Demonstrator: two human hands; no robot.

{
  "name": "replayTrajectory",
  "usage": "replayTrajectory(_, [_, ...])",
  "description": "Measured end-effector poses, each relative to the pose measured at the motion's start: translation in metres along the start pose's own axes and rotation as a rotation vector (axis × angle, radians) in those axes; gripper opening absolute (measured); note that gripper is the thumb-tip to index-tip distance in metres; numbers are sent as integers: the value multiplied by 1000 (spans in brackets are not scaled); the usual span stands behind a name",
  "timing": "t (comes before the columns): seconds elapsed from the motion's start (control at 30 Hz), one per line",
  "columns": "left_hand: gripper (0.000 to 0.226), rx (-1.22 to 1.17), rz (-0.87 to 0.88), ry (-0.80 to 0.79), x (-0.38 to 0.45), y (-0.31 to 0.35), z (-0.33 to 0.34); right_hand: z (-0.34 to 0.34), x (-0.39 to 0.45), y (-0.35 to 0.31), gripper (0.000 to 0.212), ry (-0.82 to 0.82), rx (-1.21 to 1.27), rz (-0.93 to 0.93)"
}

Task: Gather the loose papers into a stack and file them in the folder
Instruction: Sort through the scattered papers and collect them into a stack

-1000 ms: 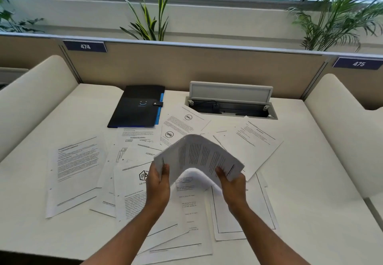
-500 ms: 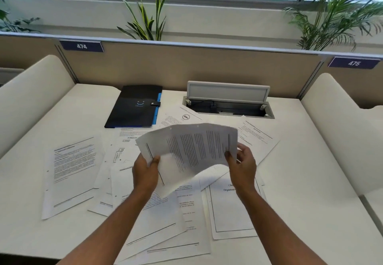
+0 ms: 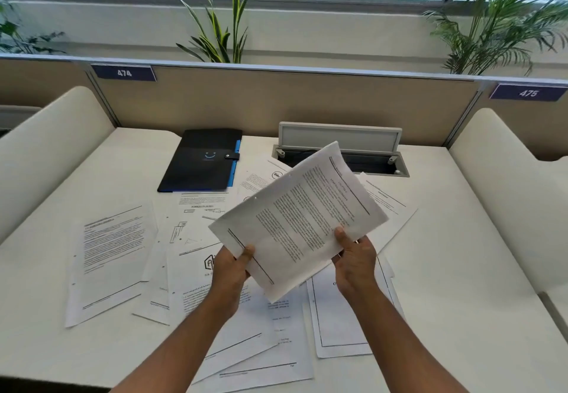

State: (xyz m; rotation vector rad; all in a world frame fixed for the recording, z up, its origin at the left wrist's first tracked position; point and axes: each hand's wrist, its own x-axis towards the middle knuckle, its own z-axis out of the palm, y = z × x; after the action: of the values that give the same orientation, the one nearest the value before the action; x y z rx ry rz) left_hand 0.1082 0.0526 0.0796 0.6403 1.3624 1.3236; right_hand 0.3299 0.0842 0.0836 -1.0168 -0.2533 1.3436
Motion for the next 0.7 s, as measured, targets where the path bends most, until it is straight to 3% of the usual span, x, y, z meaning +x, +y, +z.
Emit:
replayTrajectory(0.13, [53,228,60,239,4,7,-7,6,1,-15,30,-18,-127,-102])
replayTrajectory(0.23, [67,434,177,179,5,18,-10,9,-4,-27,25,-97,-312,-217])
replayTrajectory(0.4, [55,494,392,-63,8,49,7,26,-15,-34,18,-224,-556,-360])
replayTrajectory(0.53, [17,470,510,-6,3,62,19,39,-24,-37,21,-266,-541,-458])
replayTrajectory(0.63, [19,445,558,-34,-7,52,23,43,-26,-37,28,-247,-547,-511])
replayTrajectory(0.7, [31,428,540,-36,-11,42,24,42,-28,-37,45,-246,-597,-568])
